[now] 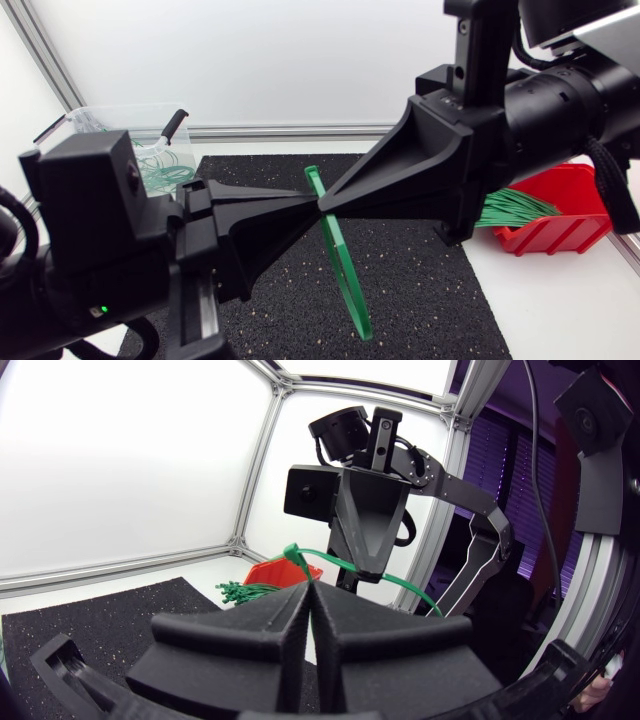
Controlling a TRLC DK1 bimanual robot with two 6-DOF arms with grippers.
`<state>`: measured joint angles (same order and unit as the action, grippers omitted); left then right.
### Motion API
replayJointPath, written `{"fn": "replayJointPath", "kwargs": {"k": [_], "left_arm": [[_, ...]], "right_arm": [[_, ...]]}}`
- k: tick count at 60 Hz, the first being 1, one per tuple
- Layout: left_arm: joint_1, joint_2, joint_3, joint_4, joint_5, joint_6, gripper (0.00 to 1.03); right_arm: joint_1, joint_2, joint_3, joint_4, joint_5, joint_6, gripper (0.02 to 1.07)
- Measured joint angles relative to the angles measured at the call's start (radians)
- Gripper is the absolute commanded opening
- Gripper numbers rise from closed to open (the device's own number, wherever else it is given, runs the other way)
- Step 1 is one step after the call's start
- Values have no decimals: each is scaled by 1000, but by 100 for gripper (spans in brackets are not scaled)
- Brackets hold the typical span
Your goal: Take a green cable tie from the red box, thread the tail through the head to close it, then place it in the transparent bin on the left.
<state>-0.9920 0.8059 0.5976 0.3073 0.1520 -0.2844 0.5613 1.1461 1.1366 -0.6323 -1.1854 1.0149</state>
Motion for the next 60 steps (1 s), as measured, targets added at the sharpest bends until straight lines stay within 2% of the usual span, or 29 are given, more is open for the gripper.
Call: {"fn": "replayJointPath", "kwargs": {"k": [38,52,60], "left_arm": [[-85,0,0,-19,-109,255,4],[-85,-9,0,-43,-119,282,4],[-84,-22,0,-60,-122,285,4]], "right_arm": [[-5,7,3,-1,0,0,8],[-8,34,8,-1,-1,0,8],[-8,35,8,0,-1,0,27]]}}
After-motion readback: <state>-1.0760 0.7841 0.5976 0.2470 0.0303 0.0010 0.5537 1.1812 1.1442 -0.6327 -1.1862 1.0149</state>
